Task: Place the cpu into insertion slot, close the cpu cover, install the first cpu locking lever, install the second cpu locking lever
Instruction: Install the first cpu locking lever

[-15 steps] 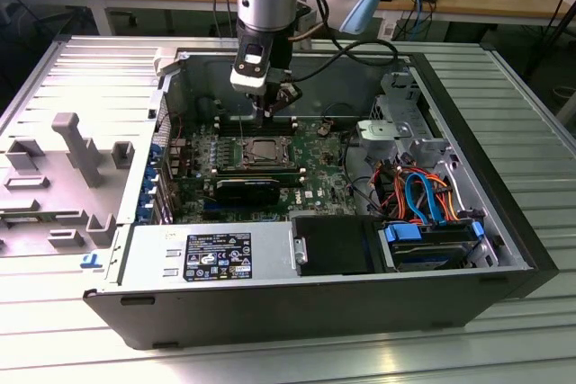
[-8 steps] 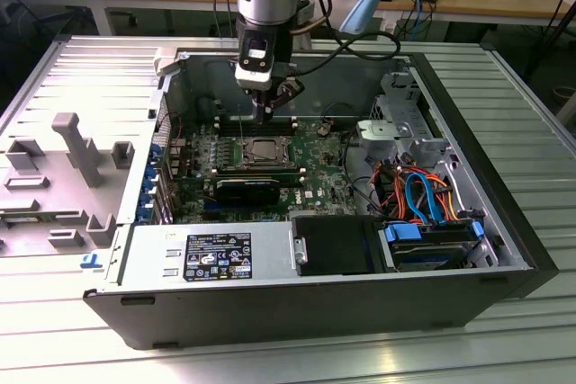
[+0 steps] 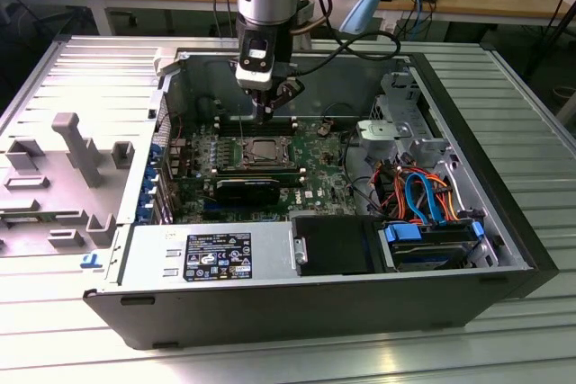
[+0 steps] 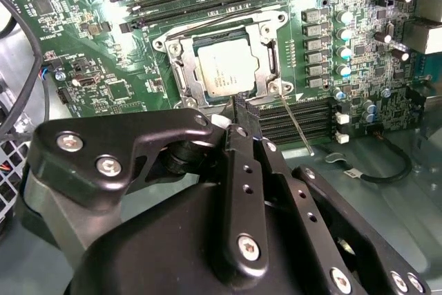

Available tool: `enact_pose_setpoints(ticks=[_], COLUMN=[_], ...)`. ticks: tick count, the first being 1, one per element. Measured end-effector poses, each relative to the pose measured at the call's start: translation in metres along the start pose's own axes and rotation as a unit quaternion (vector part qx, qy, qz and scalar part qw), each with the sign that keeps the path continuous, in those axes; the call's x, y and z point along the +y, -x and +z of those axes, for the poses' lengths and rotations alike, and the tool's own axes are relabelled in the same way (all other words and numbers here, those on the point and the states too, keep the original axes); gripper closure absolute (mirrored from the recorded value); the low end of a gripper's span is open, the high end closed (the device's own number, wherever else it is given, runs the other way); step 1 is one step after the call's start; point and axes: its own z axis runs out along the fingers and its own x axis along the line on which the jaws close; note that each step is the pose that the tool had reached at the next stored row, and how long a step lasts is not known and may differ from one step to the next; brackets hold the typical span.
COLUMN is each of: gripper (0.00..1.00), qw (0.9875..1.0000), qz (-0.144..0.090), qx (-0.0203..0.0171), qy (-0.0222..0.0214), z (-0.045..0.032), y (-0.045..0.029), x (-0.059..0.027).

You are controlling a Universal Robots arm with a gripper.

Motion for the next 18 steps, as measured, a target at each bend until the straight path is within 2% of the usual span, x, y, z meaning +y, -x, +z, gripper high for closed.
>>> enact_pose_setpoints(ticks=[18], gripper=[0.89], qw=[1.0], qz=[-0.01], qx=[0.0], qy=[0.0001], z=[0.0], y=[0.0], x=[0.0])
